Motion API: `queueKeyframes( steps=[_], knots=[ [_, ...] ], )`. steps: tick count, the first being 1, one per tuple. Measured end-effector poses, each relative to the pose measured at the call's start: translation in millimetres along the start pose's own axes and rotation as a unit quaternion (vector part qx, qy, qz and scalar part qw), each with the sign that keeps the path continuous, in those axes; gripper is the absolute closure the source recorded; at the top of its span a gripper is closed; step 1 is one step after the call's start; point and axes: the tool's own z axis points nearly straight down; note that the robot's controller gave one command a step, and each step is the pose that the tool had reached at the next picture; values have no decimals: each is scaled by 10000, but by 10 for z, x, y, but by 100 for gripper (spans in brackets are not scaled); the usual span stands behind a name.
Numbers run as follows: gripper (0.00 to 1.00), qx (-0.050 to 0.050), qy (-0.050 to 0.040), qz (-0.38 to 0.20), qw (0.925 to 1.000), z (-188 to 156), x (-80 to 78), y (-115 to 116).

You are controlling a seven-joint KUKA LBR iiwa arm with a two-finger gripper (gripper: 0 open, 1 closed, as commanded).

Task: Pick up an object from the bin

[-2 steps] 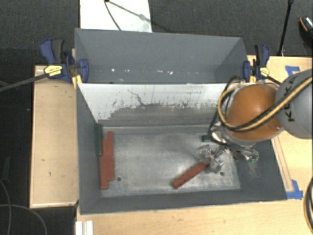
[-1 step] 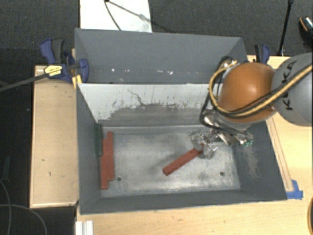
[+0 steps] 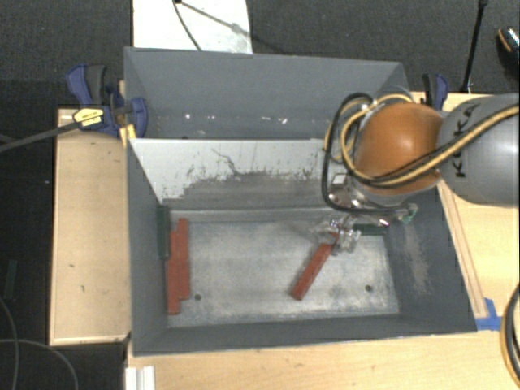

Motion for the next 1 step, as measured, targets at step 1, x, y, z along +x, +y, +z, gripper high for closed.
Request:
queueKeyframes(
  steps=[1],
  knots=[
    [100, 30, 4, -280, 9996, -1350, 557, 75]
  ],
)
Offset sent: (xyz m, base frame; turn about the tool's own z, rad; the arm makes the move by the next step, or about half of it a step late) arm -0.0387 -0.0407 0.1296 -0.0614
